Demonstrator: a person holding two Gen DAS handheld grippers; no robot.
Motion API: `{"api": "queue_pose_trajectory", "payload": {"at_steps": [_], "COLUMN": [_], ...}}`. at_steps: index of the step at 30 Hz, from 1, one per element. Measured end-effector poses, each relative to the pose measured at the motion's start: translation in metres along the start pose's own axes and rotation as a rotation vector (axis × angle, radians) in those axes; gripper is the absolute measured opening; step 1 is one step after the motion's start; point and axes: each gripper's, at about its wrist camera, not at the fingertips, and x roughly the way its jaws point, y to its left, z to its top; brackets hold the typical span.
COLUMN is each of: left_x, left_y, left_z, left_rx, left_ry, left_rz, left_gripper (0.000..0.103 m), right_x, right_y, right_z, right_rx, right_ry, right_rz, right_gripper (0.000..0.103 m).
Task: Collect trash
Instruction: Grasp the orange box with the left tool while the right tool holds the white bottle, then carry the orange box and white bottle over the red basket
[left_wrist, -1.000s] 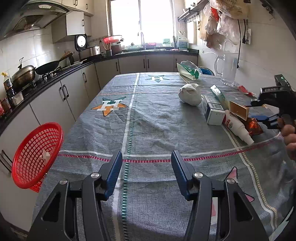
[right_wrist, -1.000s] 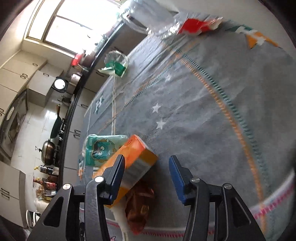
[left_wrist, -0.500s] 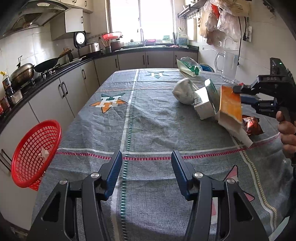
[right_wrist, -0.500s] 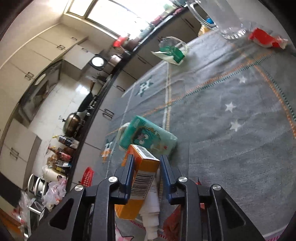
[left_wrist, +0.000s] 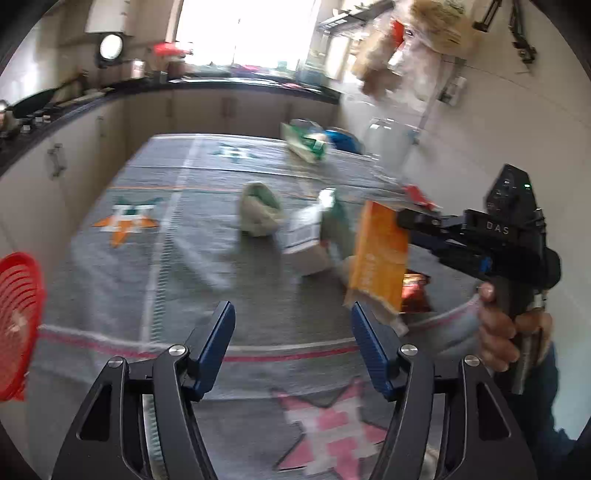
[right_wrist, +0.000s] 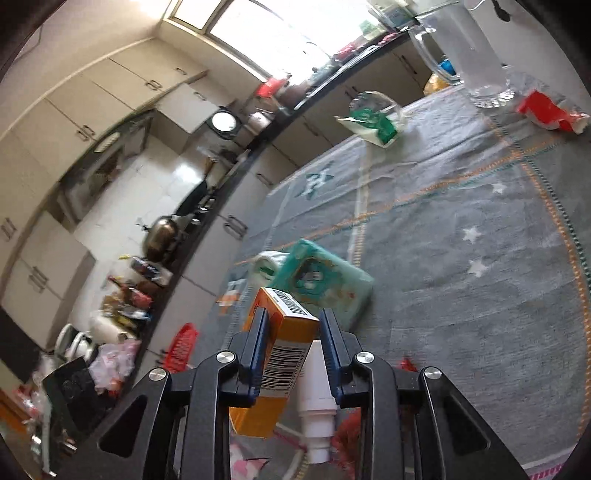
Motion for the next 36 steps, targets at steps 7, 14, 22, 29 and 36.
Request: {"api": "queue_pose_trajectory", "payload": {"at_steps": [7,14,22,29,36], "left_x": [0.012,0.018,-0.007,-0.037,-0.033], "left_y": [0.004,0.005,0.012,0.02,0.019], "left_z": [0.007,-0.006,-0.022,-0.028,-0.03], "left_rx": [-0.069,-0.104,-0.067,-0.042,-0.024], "left_ry": [0.074,0.104,-0.023,-0.168,-0.175], "left_rz": [-0.192,-0.302,-0.123,0.095,0.133], "left_gripper": [0.068,0.044,0.043,0.043,0.044], "right_x": [0.013,0.039,0.024,0.049,0.065], "right_y": [0.017,0.034,0.026,0.036,0.04], "right_z": [-0.011,-0.031,-0.019,-0.03,-0.044], "right_rx": [-0.069,-0.119,-0.129,-0.281,-0.427], "right_ry": [0.097,0.222,0.12,0.185,0.224], "right_rz": [0.134,0.216,0.067,-0.226,-0.366], "right_gripper": [0.03,0.031,0.045,0.044,0.041]}}
